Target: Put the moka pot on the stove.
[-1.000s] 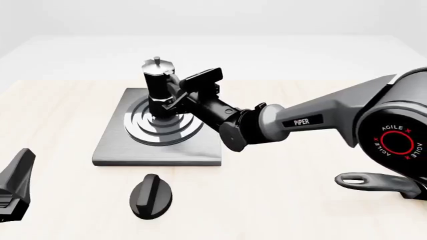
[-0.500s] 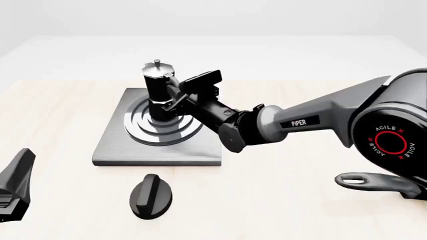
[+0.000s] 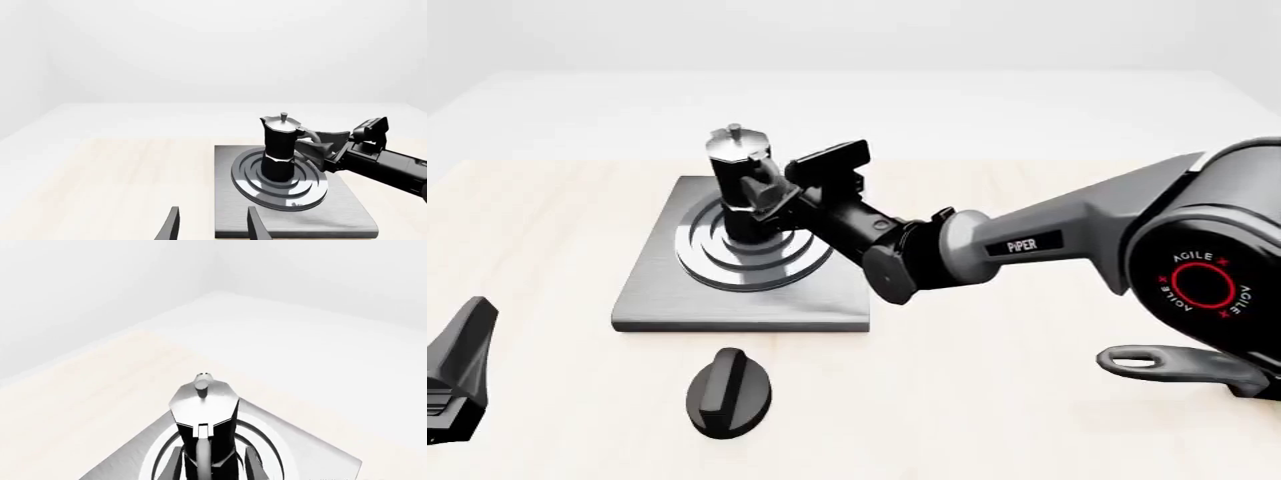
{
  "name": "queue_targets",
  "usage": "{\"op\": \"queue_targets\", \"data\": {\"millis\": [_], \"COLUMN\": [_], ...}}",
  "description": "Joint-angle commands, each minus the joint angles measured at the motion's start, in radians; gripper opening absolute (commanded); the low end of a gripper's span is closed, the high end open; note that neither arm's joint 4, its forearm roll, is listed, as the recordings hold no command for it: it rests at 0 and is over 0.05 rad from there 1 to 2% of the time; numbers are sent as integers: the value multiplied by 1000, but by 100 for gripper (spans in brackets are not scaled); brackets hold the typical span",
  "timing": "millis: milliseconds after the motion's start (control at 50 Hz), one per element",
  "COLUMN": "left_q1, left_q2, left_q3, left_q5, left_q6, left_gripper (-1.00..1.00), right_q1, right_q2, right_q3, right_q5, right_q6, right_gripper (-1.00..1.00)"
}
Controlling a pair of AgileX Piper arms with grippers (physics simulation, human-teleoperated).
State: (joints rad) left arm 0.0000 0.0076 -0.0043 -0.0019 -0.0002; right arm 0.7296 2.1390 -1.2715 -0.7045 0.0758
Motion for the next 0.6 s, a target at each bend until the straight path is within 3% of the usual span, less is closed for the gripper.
{"op": "queue_targets", "data": {"millis": [20, 600], "left_q1": [0, 0], "left_q2": [0, 0], "left_q3": [0, 0], "left_q5": [0, 0], "left_q6": [0, 0], "left_gripper": [100, 100], "right_q1": [-2, -2], "right_q2": [12, 13], "right_q3": [-8, -8], "right_q5": [5, 5], "right_q6": [13, 17], "right_gripper": [100, 100]}}
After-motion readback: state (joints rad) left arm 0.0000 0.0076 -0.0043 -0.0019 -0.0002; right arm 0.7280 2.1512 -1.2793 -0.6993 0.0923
